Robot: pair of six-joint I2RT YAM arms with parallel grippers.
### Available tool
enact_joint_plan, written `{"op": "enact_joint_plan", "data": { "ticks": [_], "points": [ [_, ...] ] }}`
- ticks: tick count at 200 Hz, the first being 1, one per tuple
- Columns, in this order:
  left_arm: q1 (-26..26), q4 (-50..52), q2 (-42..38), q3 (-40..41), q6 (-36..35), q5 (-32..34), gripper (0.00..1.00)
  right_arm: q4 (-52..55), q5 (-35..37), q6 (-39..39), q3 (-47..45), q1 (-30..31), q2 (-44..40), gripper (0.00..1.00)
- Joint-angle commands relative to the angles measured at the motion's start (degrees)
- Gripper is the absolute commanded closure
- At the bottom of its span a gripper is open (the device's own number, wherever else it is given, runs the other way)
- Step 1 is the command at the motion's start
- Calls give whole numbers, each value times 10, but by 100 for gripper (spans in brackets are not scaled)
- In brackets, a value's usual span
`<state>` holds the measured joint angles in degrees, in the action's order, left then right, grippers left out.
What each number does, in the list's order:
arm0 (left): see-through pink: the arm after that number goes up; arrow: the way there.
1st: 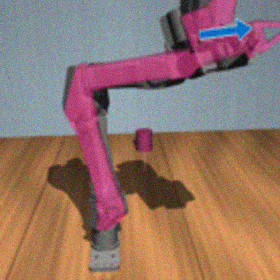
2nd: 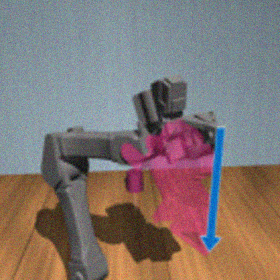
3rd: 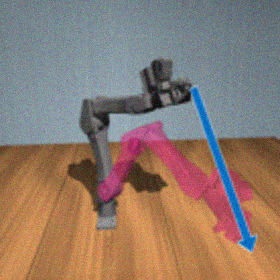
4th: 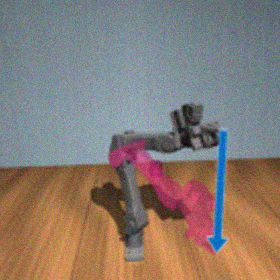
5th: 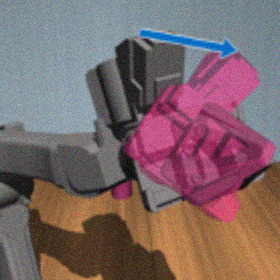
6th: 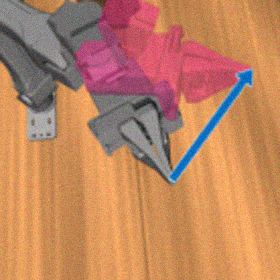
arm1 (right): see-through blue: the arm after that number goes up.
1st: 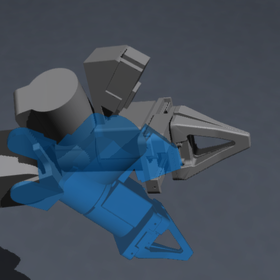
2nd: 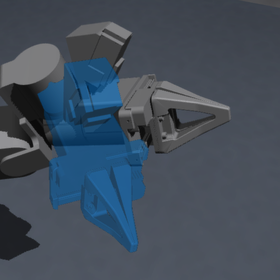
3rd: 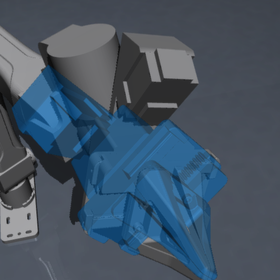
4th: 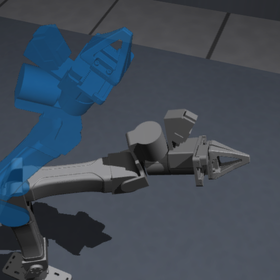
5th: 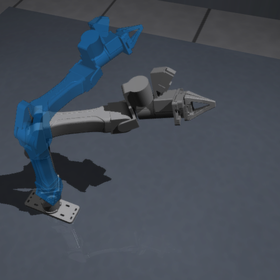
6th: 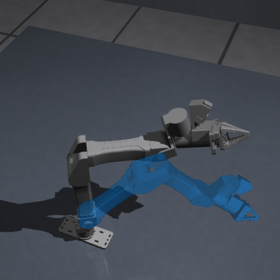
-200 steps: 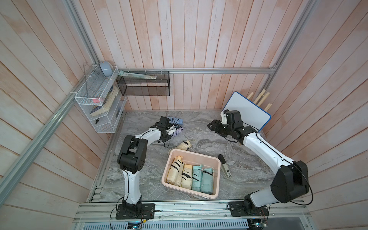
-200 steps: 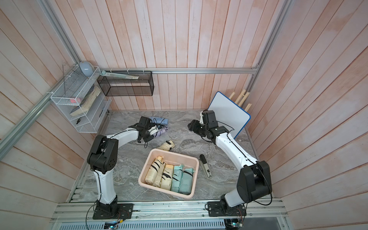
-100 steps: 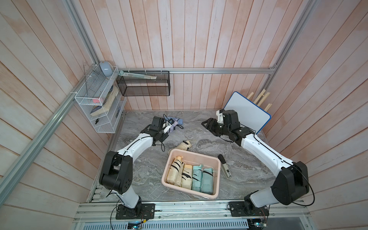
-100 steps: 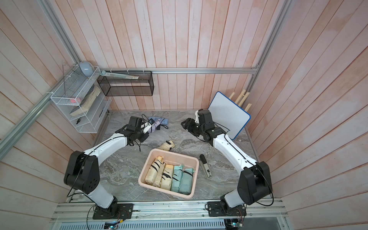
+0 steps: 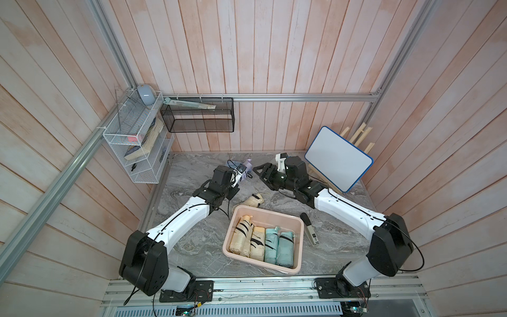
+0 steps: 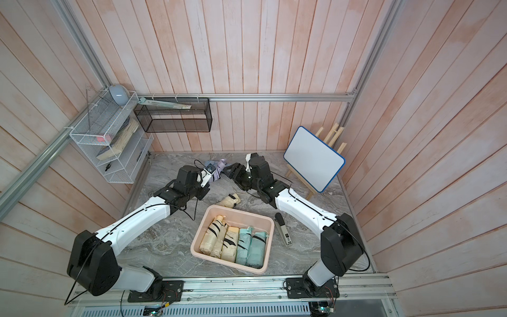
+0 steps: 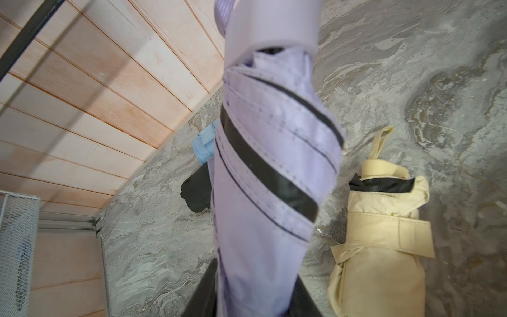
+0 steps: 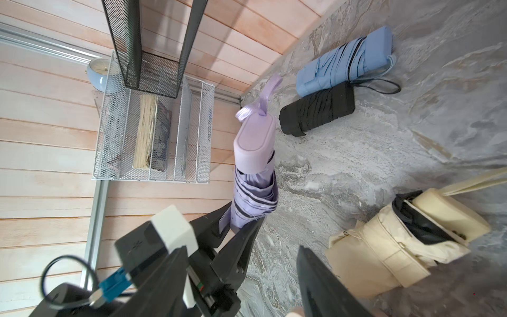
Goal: Put the umbrella into the storage box
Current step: Pick up the umbrella from the center of the board.
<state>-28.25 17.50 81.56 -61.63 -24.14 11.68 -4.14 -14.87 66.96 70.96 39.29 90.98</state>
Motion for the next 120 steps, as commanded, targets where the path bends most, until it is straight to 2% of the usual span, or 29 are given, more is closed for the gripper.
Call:
{"op": "enact_joint_plan", "data": {
  "ticks": [1,66,120],
  "points": [
    [-15,-46,-33,-1,9,33,100,-11,17,9,40,11,21,31],
    [-39,-45,-47,-1,-5,54,100,-10,15,6,93,14,73,31],
    [-61,-48,-43,-10,-11,73,100,-31,11,44,92,14,96,38]
  ]
}}
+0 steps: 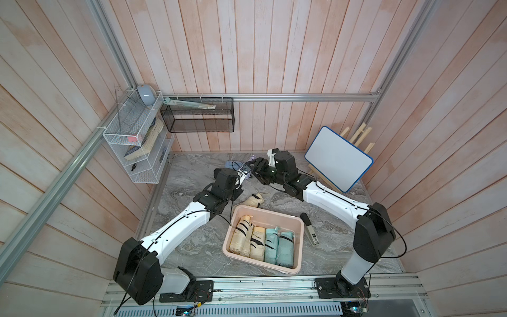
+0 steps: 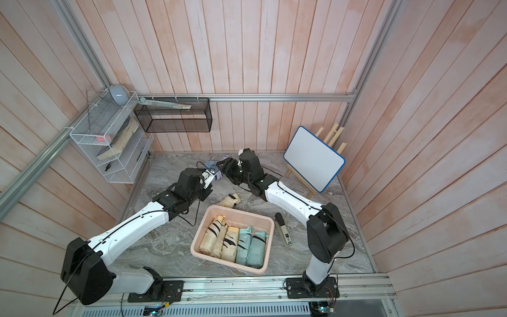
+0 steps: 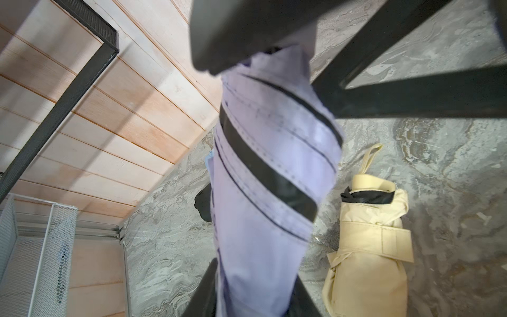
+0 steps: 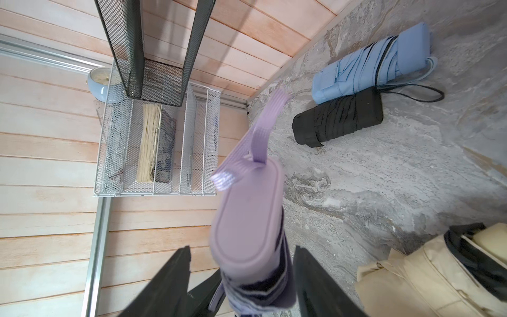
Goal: Put the umbrella into the storage box
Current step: Pick up the umbrella from the center of the board.
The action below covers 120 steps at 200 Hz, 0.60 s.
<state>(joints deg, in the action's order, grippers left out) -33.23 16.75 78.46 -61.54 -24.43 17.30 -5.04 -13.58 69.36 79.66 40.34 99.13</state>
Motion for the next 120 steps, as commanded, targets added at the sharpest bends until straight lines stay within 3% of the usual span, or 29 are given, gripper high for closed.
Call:
{"op": "enact_joint_plan", "data": {
  "ticks": [1,84,120],
  "points": [
    [-11,-40,-13,-12,-7,17,100,-22,-2,20,5,4,15,38],
    [-31,-23,-28,-12,-19,23,100,-21,-3,24,8,4,25,55],
    [-39,-8,-35,-18,-15,25,100,-21,-10,23,8,4,24,68]
  ]
}}
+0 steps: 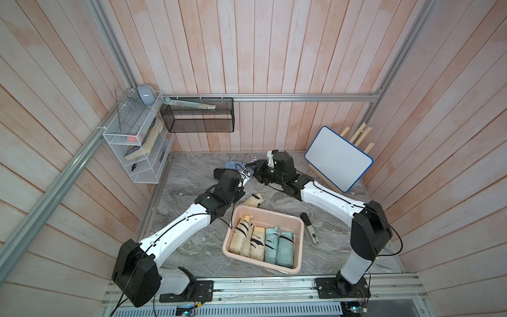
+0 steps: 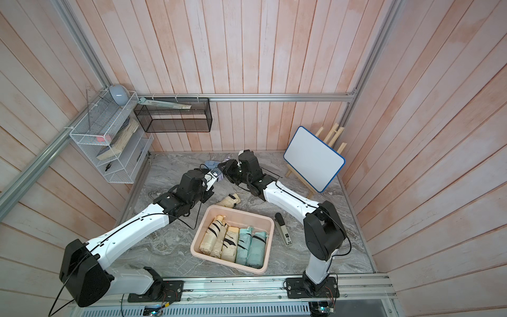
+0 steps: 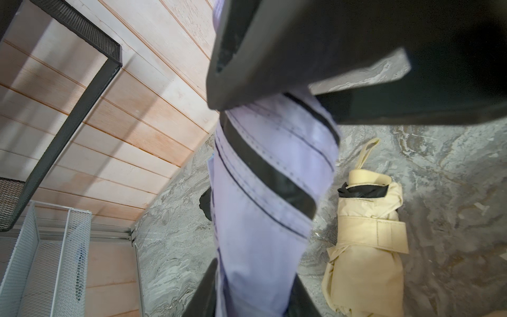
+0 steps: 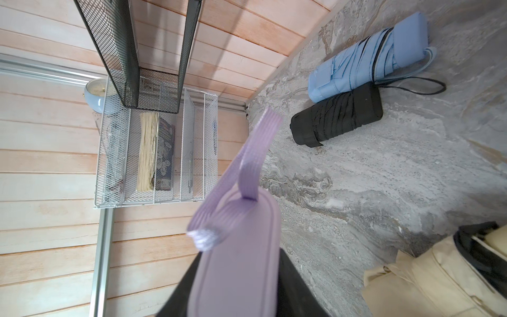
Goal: Put the umbrella into the storage box
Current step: Pick up the umbrella from the center of the board.
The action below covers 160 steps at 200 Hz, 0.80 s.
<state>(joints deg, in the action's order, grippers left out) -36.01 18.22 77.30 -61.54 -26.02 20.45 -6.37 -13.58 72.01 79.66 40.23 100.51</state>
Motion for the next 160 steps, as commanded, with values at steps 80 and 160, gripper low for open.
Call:
{"op": "enact_joint_plan", "data": {
  "ticks": [80,160],
  "points": [
    [-17,64,-90,-44,29,-89,13,-2,11,-20,-23,3,-39,81],
    [13,79,-191,-19,242,-205,11,92,0,-107,-121,-6,-173,83]
  ]
}}
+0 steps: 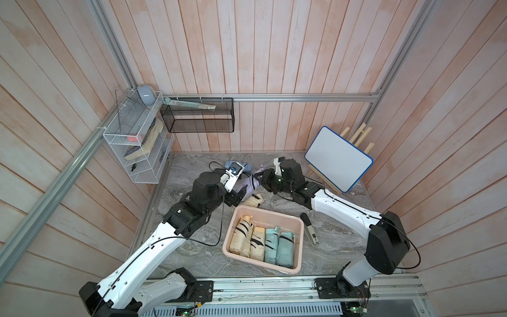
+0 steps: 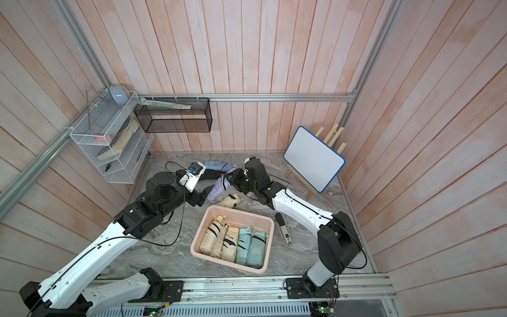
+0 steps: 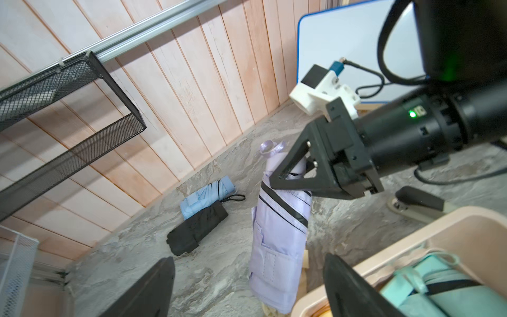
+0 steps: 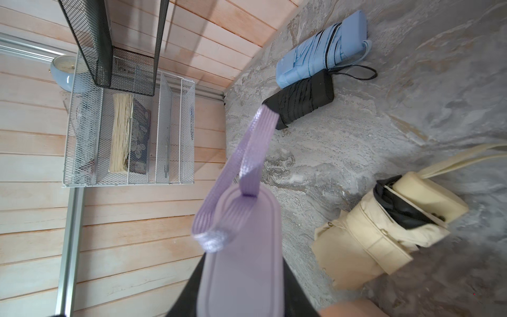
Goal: Put the umbrella into the storage box
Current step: Pick up the umbrella from the center of the board, then place the umbrella in the storage box.
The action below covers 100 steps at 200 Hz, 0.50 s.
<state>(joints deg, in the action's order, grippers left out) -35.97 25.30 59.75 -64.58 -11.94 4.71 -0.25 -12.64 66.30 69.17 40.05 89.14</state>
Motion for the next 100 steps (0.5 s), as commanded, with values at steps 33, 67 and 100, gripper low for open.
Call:
{"op": "enact_joint_plan", "data": {
  "ticks": [33,67,100],
  "points": [
    [23,73,-10,1,218,-58,13,130,-13,-106,-35,-7,-125,83],
    [37,112,-8,29,345,-104,16,191,-43,-135,-63,-3,-177,84],
    [44,137,0,55,416,-143,18,238,-55,-159,-79,17,-196,85]
  ]
}}
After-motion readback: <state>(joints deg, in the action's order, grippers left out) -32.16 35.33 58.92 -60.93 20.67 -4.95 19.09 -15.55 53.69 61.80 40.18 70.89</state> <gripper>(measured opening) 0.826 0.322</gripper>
